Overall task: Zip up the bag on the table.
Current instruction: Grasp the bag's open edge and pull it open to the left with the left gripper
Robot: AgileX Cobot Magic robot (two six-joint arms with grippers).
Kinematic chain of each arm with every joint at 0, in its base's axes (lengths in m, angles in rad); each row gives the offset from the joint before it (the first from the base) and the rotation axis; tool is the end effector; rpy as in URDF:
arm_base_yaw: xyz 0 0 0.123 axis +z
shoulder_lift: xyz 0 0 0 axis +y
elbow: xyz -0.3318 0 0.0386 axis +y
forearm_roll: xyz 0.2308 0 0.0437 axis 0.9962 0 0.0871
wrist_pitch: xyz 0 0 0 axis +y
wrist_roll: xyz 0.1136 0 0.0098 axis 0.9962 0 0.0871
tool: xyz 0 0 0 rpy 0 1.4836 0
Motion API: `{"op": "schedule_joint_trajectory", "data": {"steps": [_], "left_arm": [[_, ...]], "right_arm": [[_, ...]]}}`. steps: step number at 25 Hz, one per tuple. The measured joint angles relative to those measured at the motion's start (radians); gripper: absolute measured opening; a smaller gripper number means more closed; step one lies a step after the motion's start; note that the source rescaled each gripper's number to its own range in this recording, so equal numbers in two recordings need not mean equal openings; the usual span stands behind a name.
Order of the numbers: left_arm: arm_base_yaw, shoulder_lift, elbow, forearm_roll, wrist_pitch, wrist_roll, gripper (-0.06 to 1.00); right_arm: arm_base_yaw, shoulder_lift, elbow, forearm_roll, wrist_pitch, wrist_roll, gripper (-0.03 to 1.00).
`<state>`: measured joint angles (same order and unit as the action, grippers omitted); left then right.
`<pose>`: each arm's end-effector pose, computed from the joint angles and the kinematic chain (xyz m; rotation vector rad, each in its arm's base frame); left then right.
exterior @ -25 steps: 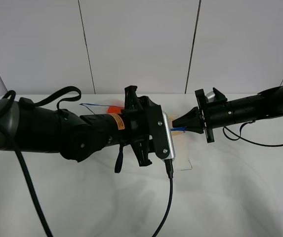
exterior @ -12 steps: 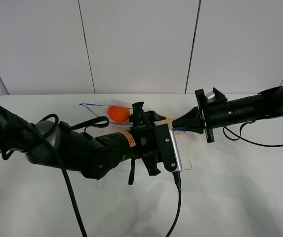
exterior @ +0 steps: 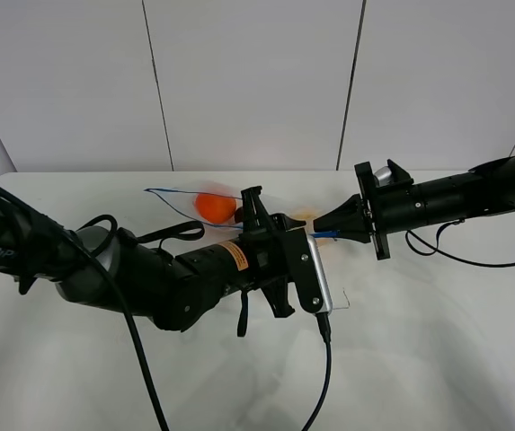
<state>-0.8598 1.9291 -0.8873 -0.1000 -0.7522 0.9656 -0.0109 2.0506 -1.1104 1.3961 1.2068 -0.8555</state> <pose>0.2787 -0.3117 0.2197 1.3323 1.1743 0.0842 0.3726 0.1009 0.1962 0.0926 2.5187 1.6916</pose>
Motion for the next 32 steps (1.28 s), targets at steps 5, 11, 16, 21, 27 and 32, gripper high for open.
{"op": "schedule_joint_trajectory", "data": {"steps": [5,11,16,21,27,32], "left_arm": [[0.000,0.000,0.000,-0.001,-0.020,0.001,0.37],[0.000,0.000,0.000,-0.001,-0.022,0.001,0.14],[0.000,0.000,0.000,-0.001,-0.022,0.001,0.00],[0.000,0.000,0.000,-0.001,-0.022,0.005,0.00],[0.019,-0.003,0.000,-0.008,-0.022,0.058,0.00],[0.071,-0.025,0.001,0.000,0.005,0.115,0.00]], "right_arm": [[0.000,0.000,0.000,0.000,0.000,0.000,0.00],[0.000,0.000,0.000,0.000,0.000,0.000,0.00],[0.000,0.000,0.000,0.000,0.000,0.000,0.00],[0.000,0.000,0.000,0.000,0.000,0.000,0.00],[0.000,0.000,0.000,0.006,0.000,0.005,0.00],[0.000,0.000,0.000,0.027,-0.003,0.012,0.00]]}}
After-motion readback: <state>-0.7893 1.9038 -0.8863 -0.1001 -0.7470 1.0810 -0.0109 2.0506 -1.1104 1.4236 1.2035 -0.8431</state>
